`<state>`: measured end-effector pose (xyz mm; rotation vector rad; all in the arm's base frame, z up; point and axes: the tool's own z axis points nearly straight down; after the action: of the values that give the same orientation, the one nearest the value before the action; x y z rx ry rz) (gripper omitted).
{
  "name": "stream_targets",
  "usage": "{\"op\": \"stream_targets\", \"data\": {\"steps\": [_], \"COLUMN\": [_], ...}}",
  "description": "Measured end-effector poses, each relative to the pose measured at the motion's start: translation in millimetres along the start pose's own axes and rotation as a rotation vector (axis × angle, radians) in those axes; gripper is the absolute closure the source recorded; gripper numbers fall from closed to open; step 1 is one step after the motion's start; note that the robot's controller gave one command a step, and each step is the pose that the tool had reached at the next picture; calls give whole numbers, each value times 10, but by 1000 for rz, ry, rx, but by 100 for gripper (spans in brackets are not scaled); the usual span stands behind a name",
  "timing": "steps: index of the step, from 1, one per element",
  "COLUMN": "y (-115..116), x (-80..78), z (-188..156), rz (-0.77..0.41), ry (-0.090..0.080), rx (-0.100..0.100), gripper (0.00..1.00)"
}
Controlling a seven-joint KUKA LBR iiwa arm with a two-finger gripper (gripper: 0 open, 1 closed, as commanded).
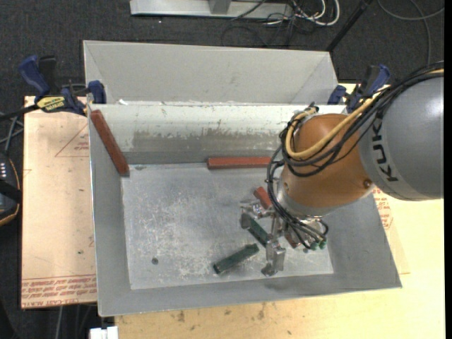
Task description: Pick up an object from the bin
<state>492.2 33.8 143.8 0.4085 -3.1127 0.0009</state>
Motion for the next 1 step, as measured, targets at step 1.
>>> {"op": "stream_targets", "data": {"steps": [1], "y": [13], "x": [-83], "z": [158], "rz": [-94], "ry": [-2], "rx": [-1], "gripper": [0]}}
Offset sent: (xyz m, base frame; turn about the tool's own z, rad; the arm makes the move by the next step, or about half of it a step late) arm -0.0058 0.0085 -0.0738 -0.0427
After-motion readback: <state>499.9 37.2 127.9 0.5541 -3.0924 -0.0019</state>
